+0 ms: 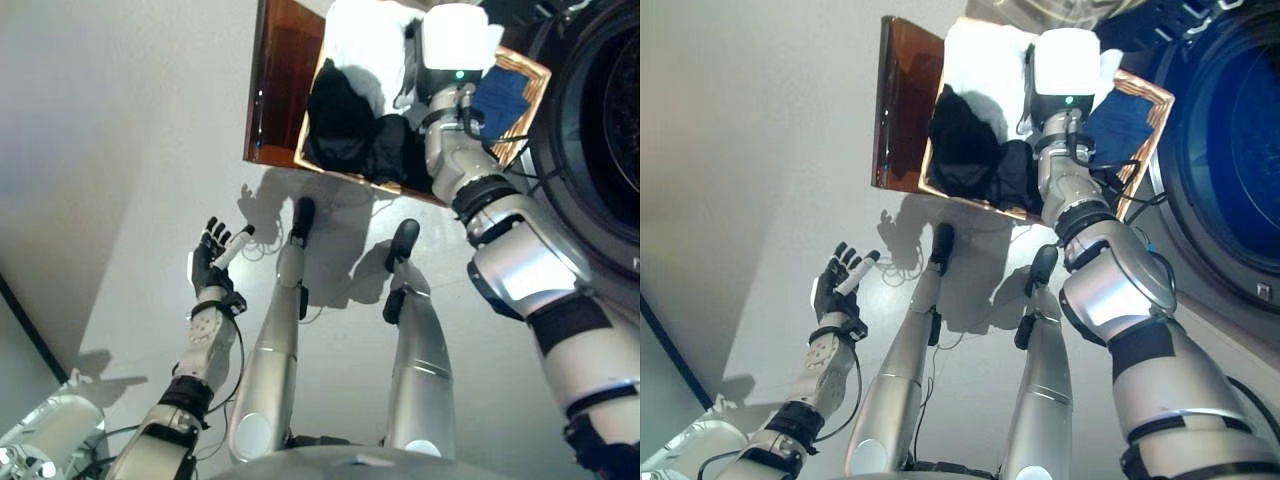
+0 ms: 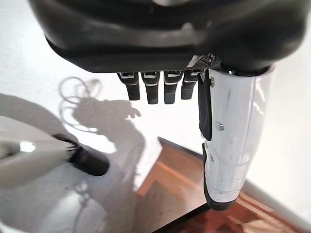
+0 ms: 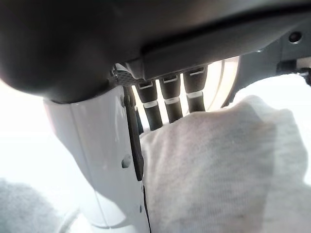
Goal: Pick up the clothes and place them into the washing machine
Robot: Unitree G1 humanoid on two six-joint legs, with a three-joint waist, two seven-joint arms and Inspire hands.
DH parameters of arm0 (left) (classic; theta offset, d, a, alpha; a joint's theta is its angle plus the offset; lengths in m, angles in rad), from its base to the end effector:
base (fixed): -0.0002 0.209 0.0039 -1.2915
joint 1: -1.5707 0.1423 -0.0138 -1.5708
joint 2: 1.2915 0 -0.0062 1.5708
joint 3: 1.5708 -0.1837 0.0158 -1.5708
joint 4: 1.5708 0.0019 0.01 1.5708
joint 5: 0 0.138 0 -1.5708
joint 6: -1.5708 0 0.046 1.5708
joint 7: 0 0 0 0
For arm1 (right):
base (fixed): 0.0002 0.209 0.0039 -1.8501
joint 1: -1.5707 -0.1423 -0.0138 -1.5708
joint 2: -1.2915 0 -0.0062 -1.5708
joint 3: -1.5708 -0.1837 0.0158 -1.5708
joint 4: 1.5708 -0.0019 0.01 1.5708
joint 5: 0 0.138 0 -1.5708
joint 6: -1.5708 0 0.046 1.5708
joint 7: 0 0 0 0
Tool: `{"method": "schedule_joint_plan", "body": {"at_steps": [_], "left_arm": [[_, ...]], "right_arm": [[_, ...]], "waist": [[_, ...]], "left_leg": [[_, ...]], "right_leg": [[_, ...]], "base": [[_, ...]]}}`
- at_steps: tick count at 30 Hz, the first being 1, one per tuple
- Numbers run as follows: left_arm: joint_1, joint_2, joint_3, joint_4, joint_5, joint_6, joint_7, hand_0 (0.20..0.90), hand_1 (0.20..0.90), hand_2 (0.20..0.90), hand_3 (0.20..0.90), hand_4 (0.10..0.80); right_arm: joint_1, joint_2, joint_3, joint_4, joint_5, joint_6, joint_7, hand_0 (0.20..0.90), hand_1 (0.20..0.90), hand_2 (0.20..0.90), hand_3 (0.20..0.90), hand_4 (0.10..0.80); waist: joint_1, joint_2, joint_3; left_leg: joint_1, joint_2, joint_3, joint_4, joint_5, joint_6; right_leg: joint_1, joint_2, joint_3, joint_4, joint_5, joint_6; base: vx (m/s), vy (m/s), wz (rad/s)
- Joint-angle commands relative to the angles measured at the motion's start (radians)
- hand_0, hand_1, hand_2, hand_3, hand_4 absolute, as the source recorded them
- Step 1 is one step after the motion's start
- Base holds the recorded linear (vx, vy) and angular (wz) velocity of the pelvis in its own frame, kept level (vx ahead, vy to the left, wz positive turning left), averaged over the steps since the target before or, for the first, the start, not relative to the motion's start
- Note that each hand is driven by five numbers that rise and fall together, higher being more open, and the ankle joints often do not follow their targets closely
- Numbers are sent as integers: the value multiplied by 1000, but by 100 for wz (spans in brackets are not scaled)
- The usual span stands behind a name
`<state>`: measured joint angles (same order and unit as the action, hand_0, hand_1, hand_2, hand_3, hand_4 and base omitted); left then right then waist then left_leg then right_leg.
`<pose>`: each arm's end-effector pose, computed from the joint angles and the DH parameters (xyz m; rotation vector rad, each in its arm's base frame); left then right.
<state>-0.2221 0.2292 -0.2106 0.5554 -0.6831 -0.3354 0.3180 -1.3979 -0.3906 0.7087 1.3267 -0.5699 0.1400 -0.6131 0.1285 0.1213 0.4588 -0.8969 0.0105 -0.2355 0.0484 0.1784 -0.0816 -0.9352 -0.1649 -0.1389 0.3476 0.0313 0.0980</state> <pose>0.2332 0.1736 0.0029 -0.3516 0.1171 0.3362 0.3840 -0.1652 0.2272 -1.5373 -0.4091 -0.5490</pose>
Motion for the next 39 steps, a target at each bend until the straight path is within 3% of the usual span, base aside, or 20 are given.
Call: {"method": "schedule_joint_plan", "body": {"at_steps": [1, 2, 3, 4, 26, 39], "left_arm": [[24, 69, -15, -37, -11, -44, 21, 900, 900, 900, 900, 800], [22, 68, -15, -35, -12, -43, 20, 900, 900, 900, 900, 800], [21, 68, -15, -36, -13, -46, 21, 900, 900, 900, 900, 800], [21, 64, -13, -27, -16, -44, 21, 900, 900, 900, 900, 800], [52, 67, 0, 1, -30, -38, 14, 900, 900, 900, 900, 800], [53, 46, 23, 119, -51, -27, 17, 900, 900, 900, 900, 800]], "right_arm": [[-68, 1, 39, 27, 22, -17, 82, 900, 900, 900, 900, 800], [-68, 0, 37, 28, 24, -18, 82, 900, 900, 900, 900, 800], [-71, 2, 36, 29, 28, -19, 80, 324, 324, 324, 324, 388], [-70, 3, 37, 27, 25, -20, 79, 200, 200, 200, 200, 300], [-26, -27, 3, -5, 38, -15, 50, 200, 200, 200, 200, 300], [46, 22, -97, -146, 162, -73, 30, 200, 200, 200, 200, 300]], "waist": [[82, 0, 61], [84, 1, 61], [84, 1, 61], [83, 0, 61], [65, 6, 61], [23, -38, 61]], "left_leg": [[-7, -4, 43, -107, 107, -32], [-8, -4, 42, -107, 107, -31], [-9, -4, 41, -106, 108, -31], [-10, -5, 41, -105, 109, -32], [29, 0, 57, -59, 93, -34], [151, 14, 90, -12, 51, -31]], "right_leg": [[32, -68, 38, -113, 63, 74], [30, -69, 37, -112, 62, 74], [31, -69, 36, -112, 62, 73], [30, -68, 36, -111, 62, 73], [79, -52, 62, -124, 67, 63], [223, -41, 67, -151, 65, 57]], "base": [[-6, 12, 44], [-5, 9, 35], [-6, 9, 8], [-7, 8, -17], [-13, -1, -2], [6, -8, -1]]}}
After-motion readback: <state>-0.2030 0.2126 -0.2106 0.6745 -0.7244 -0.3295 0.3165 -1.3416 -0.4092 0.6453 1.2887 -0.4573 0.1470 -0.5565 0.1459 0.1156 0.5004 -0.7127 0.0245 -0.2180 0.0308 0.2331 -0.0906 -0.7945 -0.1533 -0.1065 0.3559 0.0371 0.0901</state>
